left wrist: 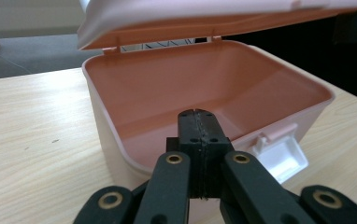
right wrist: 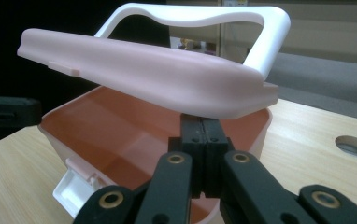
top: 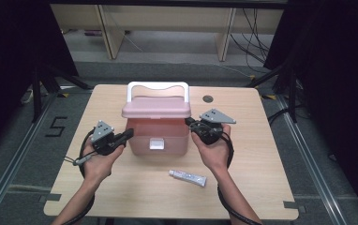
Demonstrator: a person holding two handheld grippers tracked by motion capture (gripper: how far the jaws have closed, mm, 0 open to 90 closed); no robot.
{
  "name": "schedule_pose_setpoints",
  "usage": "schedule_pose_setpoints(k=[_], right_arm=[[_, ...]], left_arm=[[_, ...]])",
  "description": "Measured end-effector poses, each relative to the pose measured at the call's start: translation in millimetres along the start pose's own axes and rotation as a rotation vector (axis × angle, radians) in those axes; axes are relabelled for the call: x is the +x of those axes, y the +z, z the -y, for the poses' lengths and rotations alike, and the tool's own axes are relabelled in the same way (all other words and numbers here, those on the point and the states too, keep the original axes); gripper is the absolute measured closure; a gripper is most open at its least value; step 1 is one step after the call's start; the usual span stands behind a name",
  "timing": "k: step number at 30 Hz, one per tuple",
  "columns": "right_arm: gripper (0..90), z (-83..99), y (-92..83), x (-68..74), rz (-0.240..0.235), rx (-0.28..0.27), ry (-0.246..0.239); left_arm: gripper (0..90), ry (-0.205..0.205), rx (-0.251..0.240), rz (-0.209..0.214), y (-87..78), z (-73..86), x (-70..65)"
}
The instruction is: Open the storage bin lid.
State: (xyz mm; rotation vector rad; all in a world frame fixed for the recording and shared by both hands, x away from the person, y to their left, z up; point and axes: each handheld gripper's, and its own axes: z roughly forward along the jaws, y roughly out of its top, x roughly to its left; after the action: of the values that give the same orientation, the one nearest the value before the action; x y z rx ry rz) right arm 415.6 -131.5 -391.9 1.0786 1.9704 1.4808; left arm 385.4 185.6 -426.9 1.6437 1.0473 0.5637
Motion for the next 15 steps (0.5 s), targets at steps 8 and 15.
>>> schedule_pose_setpoints(k=[8,15], right_arm=[[90.0,-8.2,2.3,-0.4,0.009,-0.022,-0.003],[90.0,-12.8,4.2,-0.8,0.012,-0.035,-0.007]], left_arm=[[89.8,-0.002,0.009,-0.005,4.9,4.2,1.2],[89.9,0.003,-0.002,-0.010,6.4,7.2,2.4]])
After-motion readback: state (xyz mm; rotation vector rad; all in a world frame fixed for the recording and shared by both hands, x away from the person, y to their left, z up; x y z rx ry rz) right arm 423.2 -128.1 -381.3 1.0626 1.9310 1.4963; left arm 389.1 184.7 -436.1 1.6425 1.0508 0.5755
